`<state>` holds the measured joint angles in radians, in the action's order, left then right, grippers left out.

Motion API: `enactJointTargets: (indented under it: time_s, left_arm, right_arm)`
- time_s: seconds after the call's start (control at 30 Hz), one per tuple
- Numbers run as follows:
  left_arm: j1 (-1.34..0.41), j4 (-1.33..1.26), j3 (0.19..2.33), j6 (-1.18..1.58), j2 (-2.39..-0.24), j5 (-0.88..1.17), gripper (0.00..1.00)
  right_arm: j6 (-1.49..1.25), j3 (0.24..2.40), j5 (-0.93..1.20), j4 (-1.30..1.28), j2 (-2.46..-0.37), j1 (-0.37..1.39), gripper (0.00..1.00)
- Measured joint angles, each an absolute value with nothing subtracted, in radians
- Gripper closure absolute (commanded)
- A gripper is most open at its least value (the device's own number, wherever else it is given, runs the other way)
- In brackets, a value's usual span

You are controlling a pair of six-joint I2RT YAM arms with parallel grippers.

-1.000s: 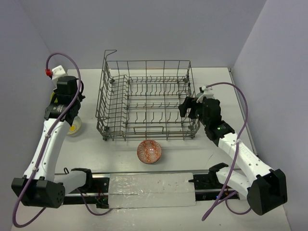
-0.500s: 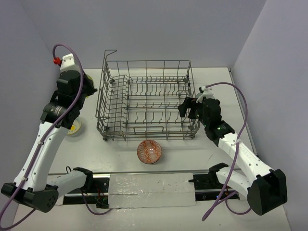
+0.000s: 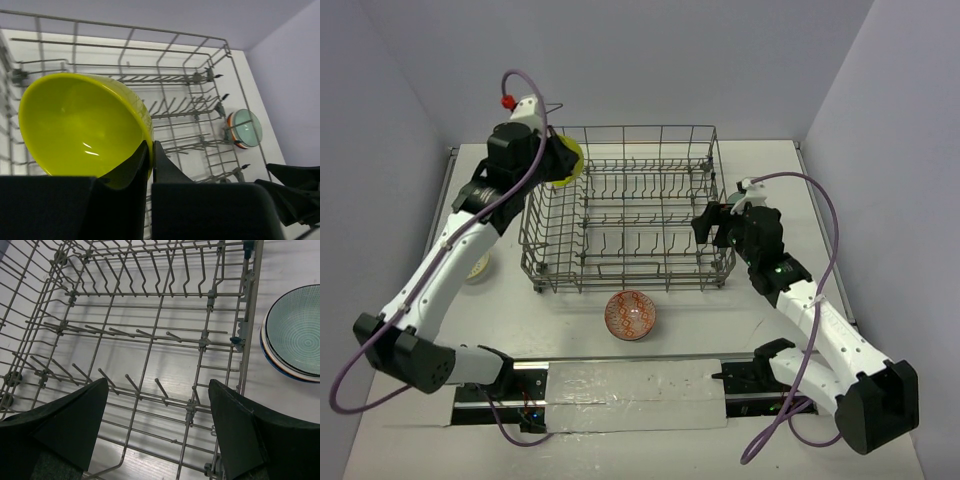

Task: Load the bowls into the dish rack
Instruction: Insert the bowl into the dish rack.

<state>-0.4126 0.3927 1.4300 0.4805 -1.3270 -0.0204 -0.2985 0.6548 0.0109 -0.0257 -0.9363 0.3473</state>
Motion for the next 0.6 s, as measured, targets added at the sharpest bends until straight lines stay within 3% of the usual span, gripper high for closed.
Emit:
enactJointTargets:
  time_s: [0.6]
  left_arm:
    - [-0.549,0.212,1.864,0.590,-1.816,0.269,1.00]
  right_arm:
    - [-0.299,0.654,-0.091,-0.031,-0.839,0.347,0.11]
